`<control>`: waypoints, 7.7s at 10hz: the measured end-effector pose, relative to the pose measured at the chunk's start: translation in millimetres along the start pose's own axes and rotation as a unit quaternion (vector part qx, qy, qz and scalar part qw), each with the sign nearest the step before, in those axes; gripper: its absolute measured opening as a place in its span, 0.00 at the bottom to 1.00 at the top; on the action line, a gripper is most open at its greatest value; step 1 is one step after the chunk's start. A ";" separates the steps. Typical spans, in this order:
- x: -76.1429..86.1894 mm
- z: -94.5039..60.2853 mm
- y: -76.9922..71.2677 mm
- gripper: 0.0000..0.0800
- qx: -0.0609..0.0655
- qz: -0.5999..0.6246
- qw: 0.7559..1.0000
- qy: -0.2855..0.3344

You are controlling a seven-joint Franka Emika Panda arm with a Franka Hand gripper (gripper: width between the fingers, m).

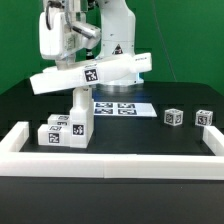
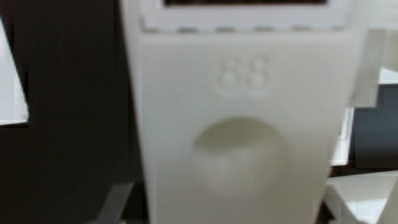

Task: Assemble chair

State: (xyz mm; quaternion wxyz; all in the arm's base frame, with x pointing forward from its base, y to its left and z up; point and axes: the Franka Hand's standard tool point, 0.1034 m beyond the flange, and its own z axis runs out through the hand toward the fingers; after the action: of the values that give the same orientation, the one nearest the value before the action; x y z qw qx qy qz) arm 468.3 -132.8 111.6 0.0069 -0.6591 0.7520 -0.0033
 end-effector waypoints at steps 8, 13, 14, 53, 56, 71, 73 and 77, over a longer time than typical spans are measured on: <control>0.3 -0.7 -2.5 0.36 0.003 -0.003 1.000 -0.001; -0.2 -0.6 -3.1 0.36 0.003 -0.005 1.000 0.000; -0.2 -0.6 -3.1 0.36 0.003 -0.005 1.000 0.000; -30.6 -7.2 -36.9 0.36 0.028 -0.072 0.994 0.083; -40.5 3.6 -35.7 0.36 0.023 -0.084 0.990 0.107; -37.0 -13.7 -28.9 0.36 0.005 -0.098 0.992 0.085; -41.6 -27.6 -35.3 0.36 0.011 -0.097 0.992 0.074; -23.6 -33.3 -33.2 0.36 0.010 -0.118 0.990 0.079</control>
Offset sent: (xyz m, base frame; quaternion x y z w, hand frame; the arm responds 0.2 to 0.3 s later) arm 0.0000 0.0000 0.0000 0.0000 0.0000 0.0000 1.0000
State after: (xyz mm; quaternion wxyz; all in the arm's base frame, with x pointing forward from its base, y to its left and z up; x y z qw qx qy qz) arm 503.7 -113.9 145.5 -0.0461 -0.7409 0.6670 -0.0637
